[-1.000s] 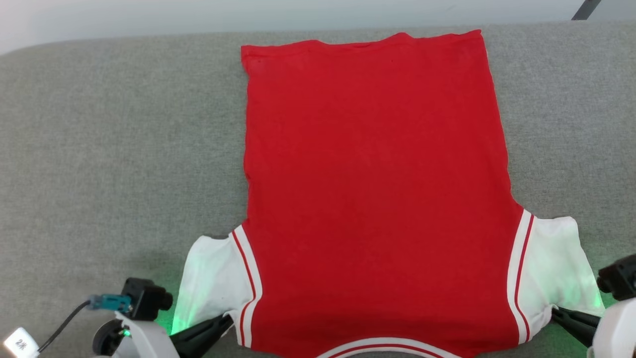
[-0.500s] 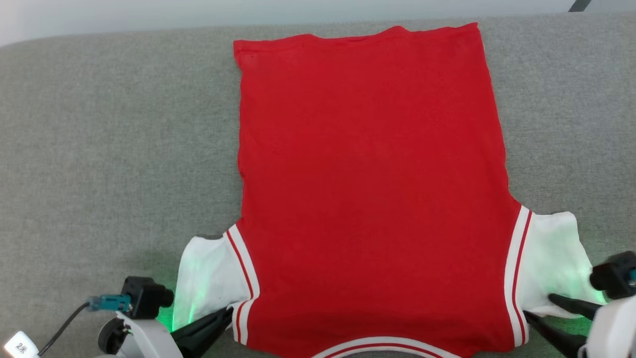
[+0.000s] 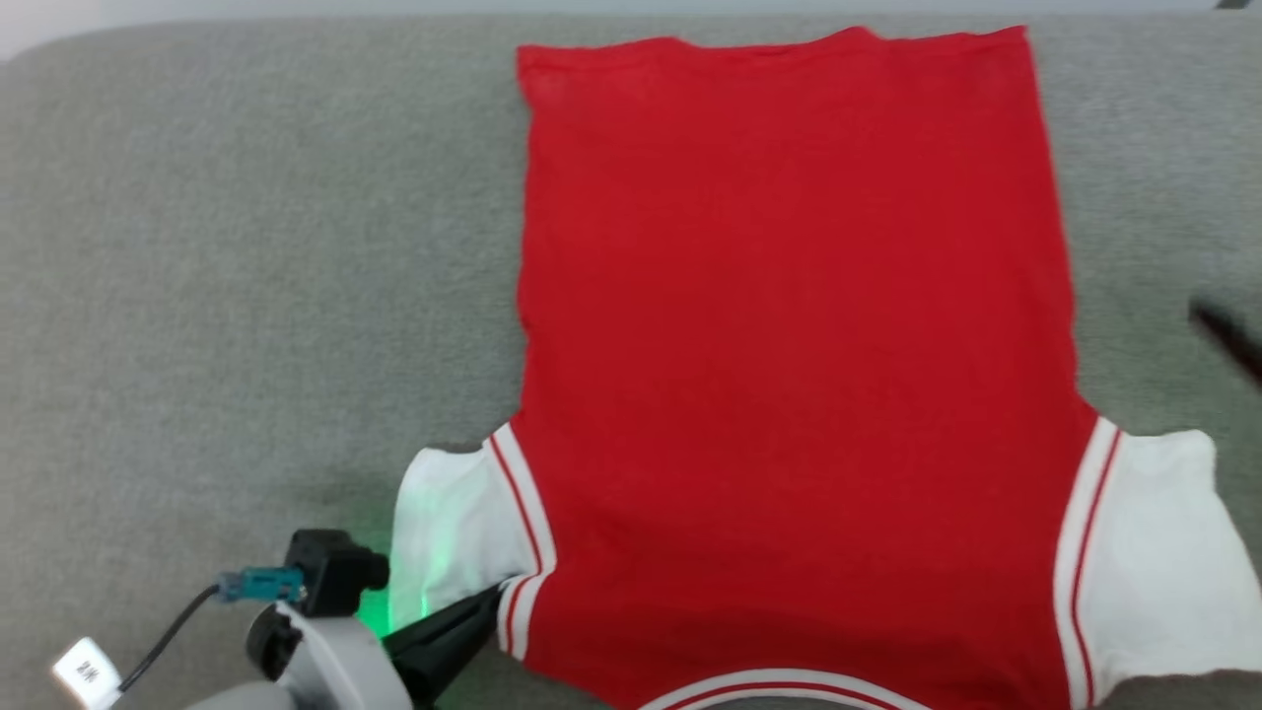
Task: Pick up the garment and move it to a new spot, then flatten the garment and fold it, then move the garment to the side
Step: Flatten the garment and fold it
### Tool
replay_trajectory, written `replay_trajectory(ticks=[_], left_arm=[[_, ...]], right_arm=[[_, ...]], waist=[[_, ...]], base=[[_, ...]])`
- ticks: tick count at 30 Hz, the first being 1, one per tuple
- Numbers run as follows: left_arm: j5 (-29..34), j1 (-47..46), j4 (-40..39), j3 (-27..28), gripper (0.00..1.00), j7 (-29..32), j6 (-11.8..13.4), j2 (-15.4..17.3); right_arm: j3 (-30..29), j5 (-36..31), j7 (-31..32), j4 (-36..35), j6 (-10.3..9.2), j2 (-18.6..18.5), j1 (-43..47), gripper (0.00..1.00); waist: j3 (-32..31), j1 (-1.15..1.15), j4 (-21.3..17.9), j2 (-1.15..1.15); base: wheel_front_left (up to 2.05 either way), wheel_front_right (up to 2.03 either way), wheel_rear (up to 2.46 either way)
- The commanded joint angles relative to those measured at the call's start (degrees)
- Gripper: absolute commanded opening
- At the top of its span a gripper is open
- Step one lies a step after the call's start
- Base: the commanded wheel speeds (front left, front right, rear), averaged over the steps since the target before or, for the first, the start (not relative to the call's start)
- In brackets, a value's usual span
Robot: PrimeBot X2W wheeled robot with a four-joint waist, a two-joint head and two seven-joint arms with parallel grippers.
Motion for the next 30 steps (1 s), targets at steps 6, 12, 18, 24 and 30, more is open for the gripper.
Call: replay_trajectory(ticks=[6, 12, 18, 24, 30], left_arm=[[1.16, -2.89, -0.26, -0.37, 0.00, 0.06, 0.13, -2.72], [1.93, -5.64, -0.87, -0.76, 0.00, -0.07, 0.13, -5.24], [2.84, -6.48, -1.11, -1.33, 0.00, -0.16, 0.20, -7.06], [2.49, -6.97, -0.57, -1.44, 0.00, 0.01, 0.43, -8.04], [1.83, -5.88, -0.17, 0.79, 0.00, -0.02, 0.59, -8.10]], right_arm=[[2.63, -11.63, 4.37, 16.21, -0.05, 8.79, -21.01, 1.00], [5.16, -22.10, 5.82, 32.19, -0.05, 10.67, -35.31, 1.00], [2.51, -27.79, 6.71, 44.37, -0.06, 12.09, -44.83, 1.00], [0.51, -32.57, 10.67, 53.11, -0.02, 14.68, -49.59, 1.00], [3.14, -31.00, 11.69, 55.83, 0.14, 17.00, -48.53, 0.00]], waist=[[5.01, 0.00, 5.66, 0.00], [9.52, 0.00, 10.70, 0.00], [12.84, 0.00, 13.89, 0.00], [14.78, 0.00, 14.78, 0.00], [14.59, 0.00, 14.04, 0.00]], base=[[0.00, 0.00, 0.00], [0.00, 0.00, 0.00], [0.00, 0.00, 0.00], [0.00, 0.00, 0.00], [0.00, 0.00, 0.00]])
